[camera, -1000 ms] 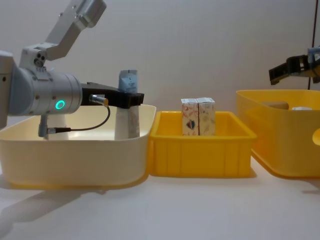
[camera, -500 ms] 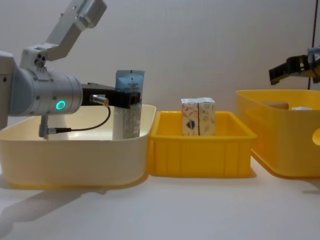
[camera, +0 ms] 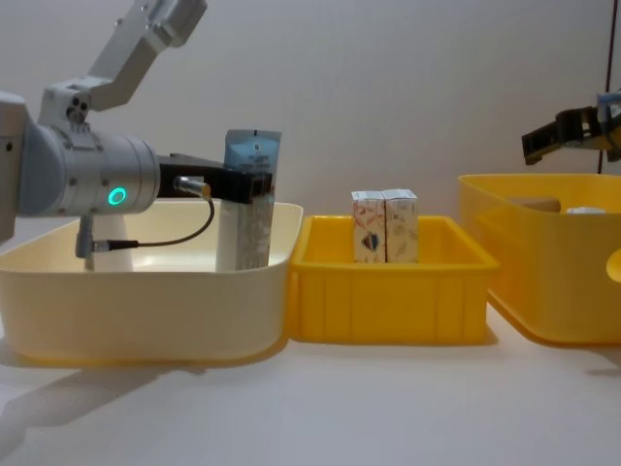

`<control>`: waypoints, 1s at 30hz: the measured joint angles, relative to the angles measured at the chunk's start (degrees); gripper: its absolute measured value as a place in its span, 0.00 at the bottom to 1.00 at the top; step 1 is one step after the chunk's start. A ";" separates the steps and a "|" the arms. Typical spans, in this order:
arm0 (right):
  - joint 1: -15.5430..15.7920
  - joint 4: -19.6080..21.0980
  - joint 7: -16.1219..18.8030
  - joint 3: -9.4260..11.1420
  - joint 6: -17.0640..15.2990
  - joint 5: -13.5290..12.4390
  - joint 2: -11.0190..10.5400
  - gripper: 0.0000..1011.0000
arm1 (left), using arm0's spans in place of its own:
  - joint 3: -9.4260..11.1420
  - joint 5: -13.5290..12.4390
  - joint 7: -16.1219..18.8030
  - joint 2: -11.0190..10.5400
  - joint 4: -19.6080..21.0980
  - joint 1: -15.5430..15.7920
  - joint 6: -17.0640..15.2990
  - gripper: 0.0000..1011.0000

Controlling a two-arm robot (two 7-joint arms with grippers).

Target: Bimanual collaborative sorting of washing and personal care products

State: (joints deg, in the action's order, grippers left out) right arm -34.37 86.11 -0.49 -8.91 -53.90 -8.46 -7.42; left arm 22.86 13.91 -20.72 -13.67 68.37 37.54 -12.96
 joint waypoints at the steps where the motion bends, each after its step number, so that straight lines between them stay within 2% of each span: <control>1: 0.00 0.00 0.00 0.00 0.00 0.00 0.00 0.99 | 0.00 -0.02 -0.07 0.00 -0.07 0.13 0.03 0.19; 14: 0.00 0.00 0.00 0.00 0.00 0.00 0.00 0.99 | -0.24 -0.13 -1.03 0.13 -0.81 1.40 0.12 0.19; 22: 0.00 0.00 0.00 0.00 0.00 0.00 0.00 0.99 | -0.44 0.06 -1.66 -0.22 0.36 2.50 0.06 0.19; 30: 0.00 0.00 0.00 0.00 0.00 0.00 0.00 0.99 | -0.54 0.72 -3.87 -0.90 2.27 5.61 0.23 0.19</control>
State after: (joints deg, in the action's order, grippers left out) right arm -34.37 86.11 -0.49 -8.91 -53.90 -8.46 -7.42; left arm 22.32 14.63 -24.59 -14.57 70.64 43.15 -12.73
